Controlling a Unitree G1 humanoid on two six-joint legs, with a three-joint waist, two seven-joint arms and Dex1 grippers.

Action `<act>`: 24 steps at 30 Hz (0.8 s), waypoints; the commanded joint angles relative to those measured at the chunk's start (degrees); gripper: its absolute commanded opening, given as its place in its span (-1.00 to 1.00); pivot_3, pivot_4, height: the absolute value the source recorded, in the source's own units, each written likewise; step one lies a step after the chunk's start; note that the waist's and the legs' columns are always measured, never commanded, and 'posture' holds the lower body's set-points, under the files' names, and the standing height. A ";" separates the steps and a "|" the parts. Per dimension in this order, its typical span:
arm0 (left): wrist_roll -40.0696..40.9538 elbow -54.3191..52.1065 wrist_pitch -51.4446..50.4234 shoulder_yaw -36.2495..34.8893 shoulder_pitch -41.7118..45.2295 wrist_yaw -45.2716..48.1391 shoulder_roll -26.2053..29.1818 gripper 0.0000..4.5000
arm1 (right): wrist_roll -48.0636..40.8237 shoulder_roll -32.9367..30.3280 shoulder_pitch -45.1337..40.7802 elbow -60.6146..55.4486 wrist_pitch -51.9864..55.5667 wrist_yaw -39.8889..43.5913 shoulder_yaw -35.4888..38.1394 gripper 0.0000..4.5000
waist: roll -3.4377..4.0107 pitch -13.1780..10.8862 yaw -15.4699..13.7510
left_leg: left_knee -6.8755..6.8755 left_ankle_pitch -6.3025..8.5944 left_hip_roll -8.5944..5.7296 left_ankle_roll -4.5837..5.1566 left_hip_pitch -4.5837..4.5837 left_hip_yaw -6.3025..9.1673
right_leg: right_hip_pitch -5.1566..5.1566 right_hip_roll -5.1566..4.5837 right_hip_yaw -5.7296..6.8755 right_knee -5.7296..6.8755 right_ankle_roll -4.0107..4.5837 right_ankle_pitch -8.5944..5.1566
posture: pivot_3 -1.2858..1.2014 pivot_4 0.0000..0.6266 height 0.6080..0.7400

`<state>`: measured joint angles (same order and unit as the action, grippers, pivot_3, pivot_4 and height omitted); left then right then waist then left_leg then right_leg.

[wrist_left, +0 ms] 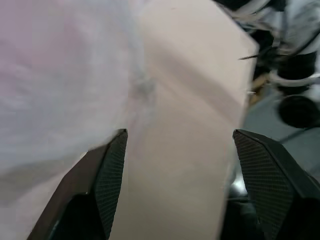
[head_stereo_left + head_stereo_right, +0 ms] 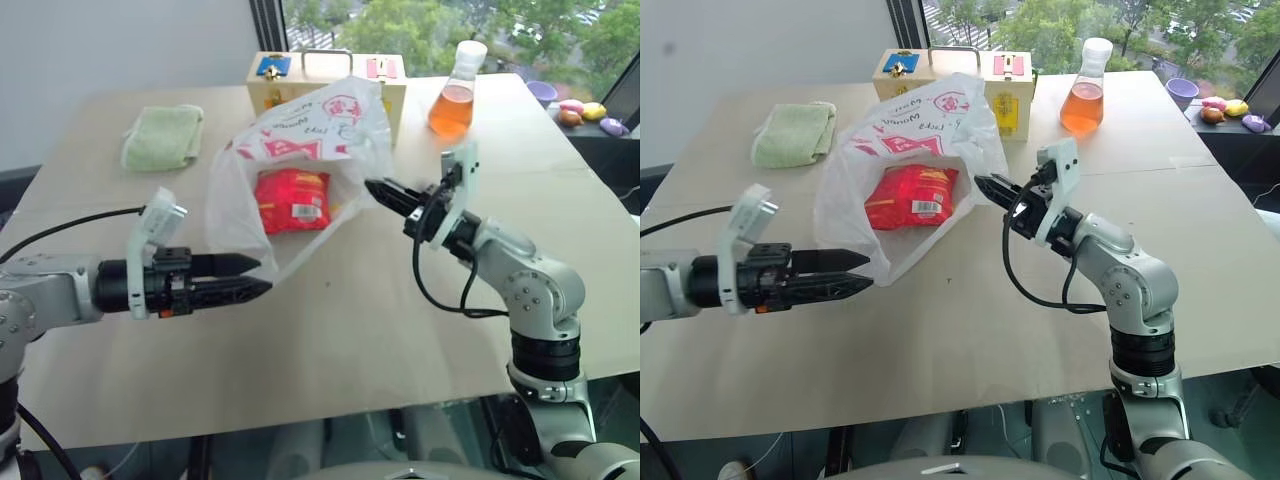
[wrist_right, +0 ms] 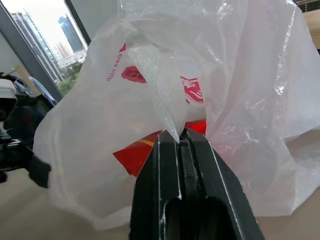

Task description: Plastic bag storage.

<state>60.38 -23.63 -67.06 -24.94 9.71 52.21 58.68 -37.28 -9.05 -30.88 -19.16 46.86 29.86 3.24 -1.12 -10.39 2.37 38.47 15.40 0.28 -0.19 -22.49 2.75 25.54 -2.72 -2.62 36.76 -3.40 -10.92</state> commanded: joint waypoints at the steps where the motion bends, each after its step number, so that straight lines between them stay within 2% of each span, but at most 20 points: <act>1: -4.92 -2.70 5.04 1.38 -0.85 -3.84 -1.42 0.55 | -2.22 0.00 -0.14 -2.37 -0.55 -0.33 0.17 -1.00 | 0.00 0.00 -0.01 | 0.00 0.00 0.00 0.00 -0.01 0.01 | 0.00 0.00 0.00 -0.01 0.00 0.00 | 0.03 -0.52 1.00; 5: -12.31 -4.52 10.08 6.69 -1.44 -8.67 -3.74 0.55 | -2.99 -0.38 0.00 -2.45 -0.54 -0.71 0.04 -1.00 | 0.00 0.00 -0.06 | -0.01 0.00 -0.01 0.01 -0.03 -0.02 | 0.01 -0.02 -0.02 -0.02 0.01 0.01 | 0.03 -0.52 1.00; 8: -10.98 -5.97 10.01 10.04 0.69 -12.72 -9.94 0.55 | -3.96 -0.54 -0.13 -2.36 -0.32 -1.01 0.49 -1.00 | -0.02 0.02 -0.19 | -0.01 0.01 -0.04 0.01 -0.04 0.02 | 0.00 -0.04 0.00 -0.01 0.00 0.01 | 0.03 -0.52 1.00; 9: -10.94 -6.58 10.05 11.06 0.86 -13.06 -11.07 0.32 | -4.32 -0.57 -0.18 -2.33 -0.32 -1.13 0.63 -1.00 | -0.06 0.03 -0.14 | 0.00 0.01 -0.04 0.01 -0.06 0.03 | 0.00 -0.04 0.01 -0.02 0.00 0.02 | 0.03 -0.52 1.00; 10: -10.31 -7.15 10.19 11.40 0.81 -13.01 -12.07 0.21 | -4.77 -0.48 -0.29 -2.30 -0.30 -1.37 0.90 -1.00 | -0.06 0.04 -0.08 | 0.01 0.01 -0.04 0.01 -0.06 0.03 | 0.00 -0.04 0.01 -0.02 0.00 0.02 | 0.03 -0.52 1.00; 11: -7.09 -6.94 9.21 9.80 1.38 -14.51 -14.20 0.00 | -5.51 -0.39 -0.57 -2.26 -0.20 -1.71 1.47 -1.00 | -0.05 0.03 -0.02 | 0.01 0.01 -0.04 0.01 -0.06 0.03 | 0.00 -0.04 0.01 -0.01 0.00 0.02 | 0.03 -0.52 1.00; 14: 19.50 2.78 6.94 -2.39 7.85 -23.62 -17.11 -0.63 | -11.79 1.06 -4.73 -0.32 -0.53 -4.30 7.33 -1.00 | -0.10 -0.01 -0.04 | 0.02 0.01 0.00 0.01 -0.08 0.10 | 0.03 -0.05 0.06 0.03 0.01 0.02 | 0.03 -0.52 1.00; 16: 28.48 10.14 8.27 -6.30 14.11 -28.73 -15.55 -0.98 | -16.01 1.51 -9.42 2.54 -1.43 -6.25 11.54 -1.00 | -0.10 -0.02 0.00 | 0.14 0.00 0.07 0.01 -0.16 0.25 | 0.06 0.00 0.21 0.08 0.06 0.06 | 0.03 -0.52 1.00; 18: 31.27 17.33 10.33 -8.45 21.23 -33.78 -14.52 -0.98 | -18.36 0.94 -14.27 5.72 -2.40 -7.78 14.63 -1.00 | -0.09 -0.02 -0.02 | 0.18 0.00 0.05 0.02 -0.10 0.30 | -0.01 0.04 0.25 0.11 0.07 0.07 | 0.03 -0.52 1.00; 20: 29.20 23.96 12.41 -8.79 28.57 -36.00 -13.21 -0.98 | -18.24 -0.83 -19.39 9.73 -3.94 -8.28 16.70 -1.00 | -0.08 -0.02 -0.02 | 0.20 -0.01 0.02 0.03 0.05 0.27 | -0.18 0.04 0.23 0.09 0.06 0.08 | 0.03 -0.52 1.00; 24: 16.23 40.64 20.34 -4.10 47.30 -34.01 -11.80 -0.98 | -15.03 -7.45 -30.96 21.88 -7.50 -7.25 19.17 -1.00 | -0.11 -0.05 -0.43 | 0.20 -0.01 -0.08 0.03 0.14 0.27 | -0.37 0.00 0.26 -0.02 0.07 0.08 | 0.03 -0.52 1.00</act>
<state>81.32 13.08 -50.50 -30.61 52.07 16.53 45.39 -53.03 -14.40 -58.01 0.77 42.13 21.94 20.39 -1.23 -10.43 1.94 38.68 15.39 0.17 -0.17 -22.41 3.07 25.19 -2.72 -2.31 36.74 -3.33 -10.85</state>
